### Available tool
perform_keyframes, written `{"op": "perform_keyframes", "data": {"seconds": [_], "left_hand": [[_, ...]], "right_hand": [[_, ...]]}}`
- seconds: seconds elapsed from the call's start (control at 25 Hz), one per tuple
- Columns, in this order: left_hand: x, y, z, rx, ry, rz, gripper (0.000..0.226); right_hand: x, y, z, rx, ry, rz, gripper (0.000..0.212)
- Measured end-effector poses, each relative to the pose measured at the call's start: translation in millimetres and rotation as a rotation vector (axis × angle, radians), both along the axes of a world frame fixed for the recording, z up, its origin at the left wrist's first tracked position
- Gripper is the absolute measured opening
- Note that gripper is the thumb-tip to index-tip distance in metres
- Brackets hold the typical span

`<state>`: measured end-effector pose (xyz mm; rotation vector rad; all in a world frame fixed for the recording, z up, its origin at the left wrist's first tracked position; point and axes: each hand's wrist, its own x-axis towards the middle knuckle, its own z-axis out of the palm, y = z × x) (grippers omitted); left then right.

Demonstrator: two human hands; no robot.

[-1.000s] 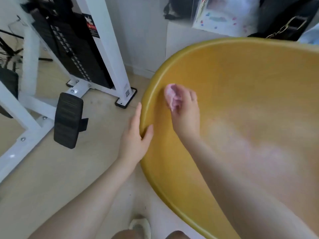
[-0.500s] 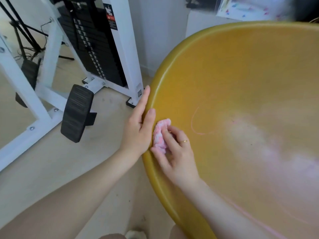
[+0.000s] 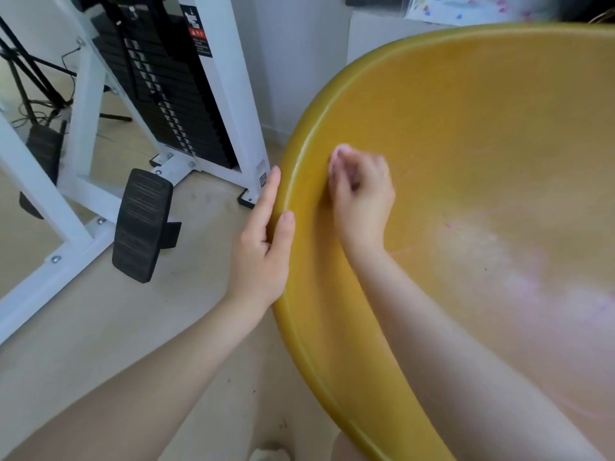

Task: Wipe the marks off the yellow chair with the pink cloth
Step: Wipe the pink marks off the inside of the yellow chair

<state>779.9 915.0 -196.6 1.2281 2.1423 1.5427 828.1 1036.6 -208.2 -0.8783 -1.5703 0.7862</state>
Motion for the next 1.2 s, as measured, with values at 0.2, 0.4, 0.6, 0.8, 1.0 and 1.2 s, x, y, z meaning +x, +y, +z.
{"op": "perform_keyframes", "data": {"seconds": [0.2, 0.4, 0.6, 0.8, 1.0, 1.2], "left_hand": [[1, 0, -1, -0.006, -0.031, -0.001, 0.041], [-6, 5, -5, -0.096, 0.072, 0.009, 0.045], [-4, 7, -5, -0.096, 0.115, 0.038, 0.046], [-4, 6, -5, -0.079, 0.168, 0.069, 0.047], [-3, 5, -5, -0.108, 0.211, 0.059, 0.049], [-2, 7, -6, -0.132, 0.227, 0.07, 0.051]], "right_hand": [[39, -76, -32, 0.105, -0.008, 0.365, 0.024], [-3, 10, -20, 0.096, 0.025, 0.078, 0.015], [-9, 61, -11, -0.045, -0.009, -0.102, 0.014], [45, -84, -45, 0.132, -0.043, 0.387, 0.02], [31, -16, -53, 0.068, -0.032, 0.268, 0.014], [21, 74, -44, -0.127, -0.042, -0.021, 0.019]]}}
